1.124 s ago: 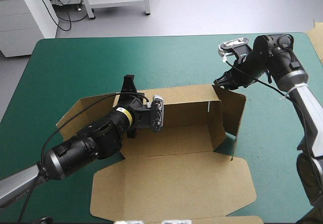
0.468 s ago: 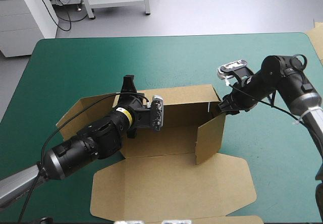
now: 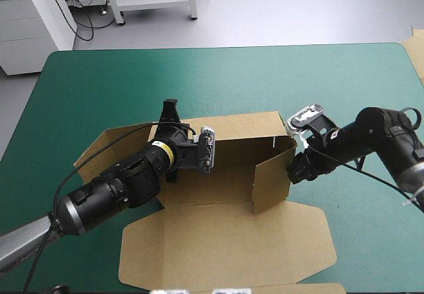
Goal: Fold the box
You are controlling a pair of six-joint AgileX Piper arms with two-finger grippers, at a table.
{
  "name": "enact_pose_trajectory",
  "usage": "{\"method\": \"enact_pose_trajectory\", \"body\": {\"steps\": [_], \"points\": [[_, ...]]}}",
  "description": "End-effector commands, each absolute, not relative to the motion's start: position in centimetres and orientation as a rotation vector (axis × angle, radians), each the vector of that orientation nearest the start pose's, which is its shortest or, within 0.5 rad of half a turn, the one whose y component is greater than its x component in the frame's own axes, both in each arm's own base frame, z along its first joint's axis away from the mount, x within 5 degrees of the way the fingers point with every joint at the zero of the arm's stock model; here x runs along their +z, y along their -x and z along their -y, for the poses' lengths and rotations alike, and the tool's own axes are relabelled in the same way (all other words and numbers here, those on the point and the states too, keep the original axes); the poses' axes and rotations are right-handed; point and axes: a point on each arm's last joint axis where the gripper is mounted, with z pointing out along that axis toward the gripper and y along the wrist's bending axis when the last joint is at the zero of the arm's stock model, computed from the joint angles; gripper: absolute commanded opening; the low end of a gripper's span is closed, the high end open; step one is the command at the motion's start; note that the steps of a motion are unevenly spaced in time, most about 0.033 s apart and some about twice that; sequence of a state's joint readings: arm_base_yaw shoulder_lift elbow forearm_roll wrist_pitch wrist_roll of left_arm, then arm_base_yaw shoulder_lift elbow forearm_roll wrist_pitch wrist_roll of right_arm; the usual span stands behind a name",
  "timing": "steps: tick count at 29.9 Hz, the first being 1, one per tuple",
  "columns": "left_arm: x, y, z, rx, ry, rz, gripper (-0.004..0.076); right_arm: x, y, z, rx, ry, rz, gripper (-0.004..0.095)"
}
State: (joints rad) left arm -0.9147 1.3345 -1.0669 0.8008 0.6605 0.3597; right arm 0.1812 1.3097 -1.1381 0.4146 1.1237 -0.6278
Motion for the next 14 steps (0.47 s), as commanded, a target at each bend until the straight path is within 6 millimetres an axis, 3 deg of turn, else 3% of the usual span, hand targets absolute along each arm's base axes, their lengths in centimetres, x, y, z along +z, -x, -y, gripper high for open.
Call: {"method": "enact_pose_trajectory", "body": {"steps": [1, 8, 14], "points": [[33.6, -20.2, 20.6, 0.493, -1.676, -1.478, -0.0009, 34.3, -23.0, -8.2, 0.499, 0.887, -2.352, 0.0415], [33.1, -20.1, 20.7, 0.468, -1.705, -1.502, -0.0009, 34.4, -23.2, -9.1, 0.547, 0.861, -2.294, 0.0415], [32.1, -20.0, 21.1, 0.428, -1.761, -1.540, -0.0009, 34.3, -23.3, -10.7, 0.432, 0.792, -2.282, 0.0415]]}}
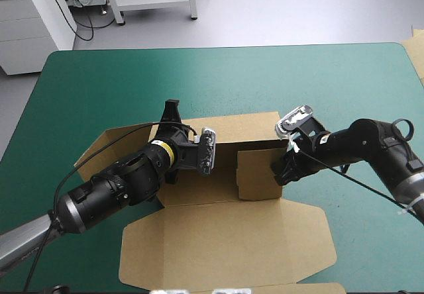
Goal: Fold the box
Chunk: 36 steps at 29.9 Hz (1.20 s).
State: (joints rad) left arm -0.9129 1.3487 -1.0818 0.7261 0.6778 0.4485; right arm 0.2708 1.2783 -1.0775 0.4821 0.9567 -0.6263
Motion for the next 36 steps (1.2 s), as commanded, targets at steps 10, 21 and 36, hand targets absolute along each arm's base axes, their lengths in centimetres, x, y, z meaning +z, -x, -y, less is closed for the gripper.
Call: {"method": "enact_pose_trajectory", "body": {"steps": [10, 21, 36], "points": [[32.1, -20.0, 21.1, 0.416, -1.758, -1.548, -0.0009, 31.5, -22.9, -13.2, 0.377, 0.615, -2.250, 0.0348], [32.0, -19.9, 21.2, 0.409, -1.758, -1.551, 0.0036, 31.2, -22.9, -13.3, 0.401, 0.563, -2.248, -0.0008], [34.4, -17.6, 21.0, 0.356, -1.707, -1.467, 0.0433, 31.0, -23.6, -13.6, 0.419, 0.497, -2.241, -0.0008]]}}
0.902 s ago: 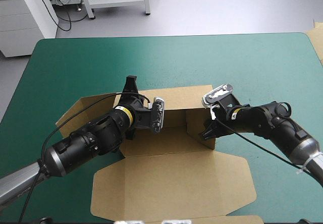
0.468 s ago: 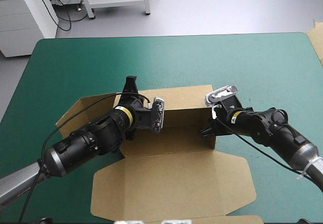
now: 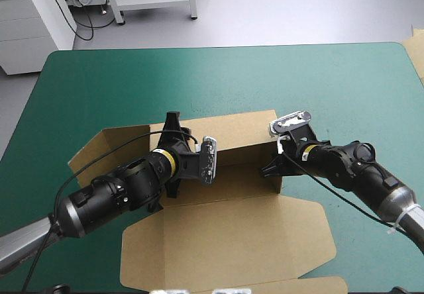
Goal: Fold the box
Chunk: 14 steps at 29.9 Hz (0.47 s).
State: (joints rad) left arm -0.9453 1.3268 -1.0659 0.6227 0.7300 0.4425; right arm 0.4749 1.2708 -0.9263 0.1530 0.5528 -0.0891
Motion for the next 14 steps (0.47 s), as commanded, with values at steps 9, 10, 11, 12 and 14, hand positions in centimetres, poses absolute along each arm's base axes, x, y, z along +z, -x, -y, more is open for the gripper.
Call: {"method": "enact_pose_trajectory", "body": {"steps": [9, 10, 11, 12, 14], "points": [[36.1, -15.1, 20.6, 0.372, -1.692, -1.403, 0.0429, 29.3, -25.0, -14.1, 0.399, 0.473, -2.285, -0.0010], [36.1, -14.8, 20.6, 0.400, -1.717, -1.398, 0.0429, 29.2, -25.1, -14.1, 0.400, 0.467, -2.282, -0.0010], [36.1, -14.5, 20.6, 0.410, -1.721, -1.405, 0.0428, 29.1, -25.2, -14.2, 0.399, 0.465, -2.279, -0.0010], [36.0, -14.1, 20.6, 0.420, -1.724, -1.417, 0.0426, 29.1, -25.3, -14.2, 0.399, 0.463, -2.275, -0.0010], [36.0, -13.4, 20.9, 0.435, -1.709, -1.438, 0.0426, 29.1, -25.3, -14.2, 0.398, 0.461, -2.277, -0.0010]]}}
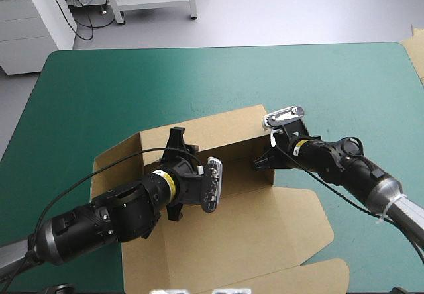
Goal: Fold the box
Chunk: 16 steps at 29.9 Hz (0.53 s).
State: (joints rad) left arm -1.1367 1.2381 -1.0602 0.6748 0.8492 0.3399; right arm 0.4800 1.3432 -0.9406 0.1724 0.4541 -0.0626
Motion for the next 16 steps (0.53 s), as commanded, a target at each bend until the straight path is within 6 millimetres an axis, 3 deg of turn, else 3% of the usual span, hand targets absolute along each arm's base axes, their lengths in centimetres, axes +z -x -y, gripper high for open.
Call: {"method": "enact_pose_trajectory", "body": {"steps": [1, 9, 16], "points": [[36.1, -13.0, 21.0, 0.446, -1.695, -1.439, 0.0426, 29.1, -25.3, -14.2, 0.398, 0.461, -2.277, -0.0012], [37.1, -10.5, 21.6, 0.563, -1.593, -1.372, 0.0419, 29.2, -25.1, -14.1, 0.412, 0.436, -2.302, -0.0012], [37.5, -11.2, 21.6, 0.576, -1.555, -1.351, 0.0419, 32.7, -24.6, -13.5, 0.358, 0.452, -2.332, -0.0012]]}}
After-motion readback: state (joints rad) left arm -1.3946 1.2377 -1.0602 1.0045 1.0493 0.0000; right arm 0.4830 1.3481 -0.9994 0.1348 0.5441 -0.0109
